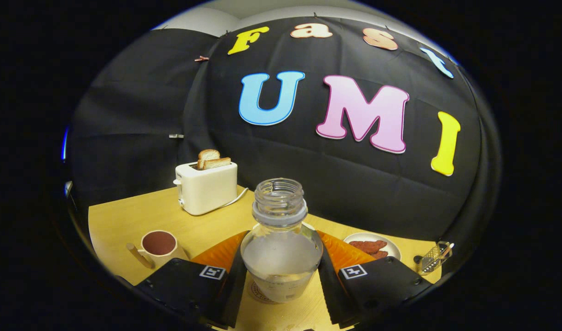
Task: Take the bottle from table, then pour the juice into the cup, finally place the bottle on the coaster
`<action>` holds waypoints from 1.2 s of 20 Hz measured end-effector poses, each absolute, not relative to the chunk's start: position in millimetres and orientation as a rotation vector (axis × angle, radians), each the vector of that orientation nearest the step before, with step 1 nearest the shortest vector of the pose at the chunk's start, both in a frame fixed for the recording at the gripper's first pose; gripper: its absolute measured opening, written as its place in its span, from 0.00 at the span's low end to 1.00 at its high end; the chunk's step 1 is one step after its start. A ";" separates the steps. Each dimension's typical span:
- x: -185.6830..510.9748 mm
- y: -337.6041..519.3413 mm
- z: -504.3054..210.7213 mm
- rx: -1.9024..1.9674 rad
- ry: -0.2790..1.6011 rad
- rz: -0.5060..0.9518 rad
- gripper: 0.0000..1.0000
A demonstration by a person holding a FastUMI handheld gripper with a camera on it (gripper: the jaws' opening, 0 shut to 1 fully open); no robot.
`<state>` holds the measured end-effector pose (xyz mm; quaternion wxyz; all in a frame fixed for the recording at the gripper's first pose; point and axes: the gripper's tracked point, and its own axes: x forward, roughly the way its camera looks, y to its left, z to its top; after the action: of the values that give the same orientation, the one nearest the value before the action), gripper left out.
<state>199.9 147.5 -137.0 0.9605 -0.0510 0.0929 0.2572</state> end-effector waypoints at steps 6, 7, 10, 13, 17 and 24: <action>202.8 162.4 -174.7 -0.071 0.198 0.523 0.76; 205.3 165.0 -178.5 -0.069 0.201 0.523 0.76; 214.4 164.8 -188.5 -0.043 0.224 0.496 0.77; 219.4 166.7 -203.5 -0.010 0.265 0.493 0.77; 222.4 165.1 -203.9 0.020 0.268 0.479 0.78; 220.5 155.6 -206.0 -0.023 0.279 0.462 1.00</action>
<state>220.5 155.6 -206.0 0.9638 -0.0114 0.1378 0.2281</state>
